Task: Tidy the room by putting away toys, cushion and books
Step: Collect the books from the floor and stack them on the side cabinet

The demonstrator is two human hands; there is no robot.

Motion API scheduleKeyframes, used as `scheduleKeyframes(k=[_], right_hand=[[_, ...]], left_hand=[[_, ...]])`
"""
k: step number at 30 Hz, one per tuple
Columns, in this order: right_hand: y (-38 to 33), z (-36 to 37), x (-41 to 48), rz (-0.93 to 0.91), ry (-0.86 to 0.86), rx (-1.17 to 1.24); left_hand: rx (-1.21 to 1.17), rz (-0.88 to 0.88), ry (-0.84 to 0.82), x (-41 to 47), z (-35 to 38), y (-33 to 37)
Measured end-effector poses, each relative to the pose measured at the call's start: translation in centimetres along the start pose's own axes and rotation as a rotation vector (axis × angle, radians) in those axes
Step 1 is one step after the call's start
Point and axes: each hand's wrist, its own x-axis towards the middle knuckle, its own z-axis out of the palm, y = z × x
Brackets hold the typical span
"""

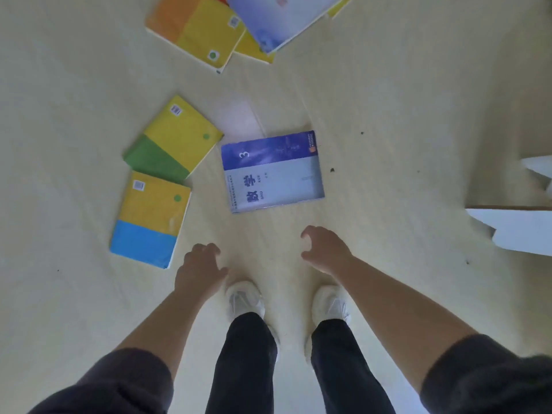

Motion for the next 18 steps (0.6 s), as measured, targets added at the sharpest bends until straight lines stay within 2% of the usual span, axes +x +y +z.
scheduleKeyframes(k=[4, 7, 11, 14, 18], right_hand=[[-2.4, 5.2, 7.9, -0.077, 0.052, -0.187], [-2.0, 7.1, 13.3, -0.118, 0.091, -0.42], [-1.6, 8.3, 19.1, -0.19, 0.192, -0.635], [-1.9, 8.5, 22.3, -0.315, 0.243, -0.787], [-3.0, 8.1, 25.1, -0.466, 0.236, -0.95]], left_hand=[[-0.038, -0.113, 0.052, 6.8, 3.0, -7.2], [-0.085, -0.162, 0.151, 11.6, 4.5, -10.8], [-0.124, -0.226, 0.297, 17.3, 4.9, -14.2], [-0.163, -0.277, 0.388, 20.6, 4.7, -16.3], [-0.198, -0.33, 0.437, 23.8, 3.9, -18.8]])
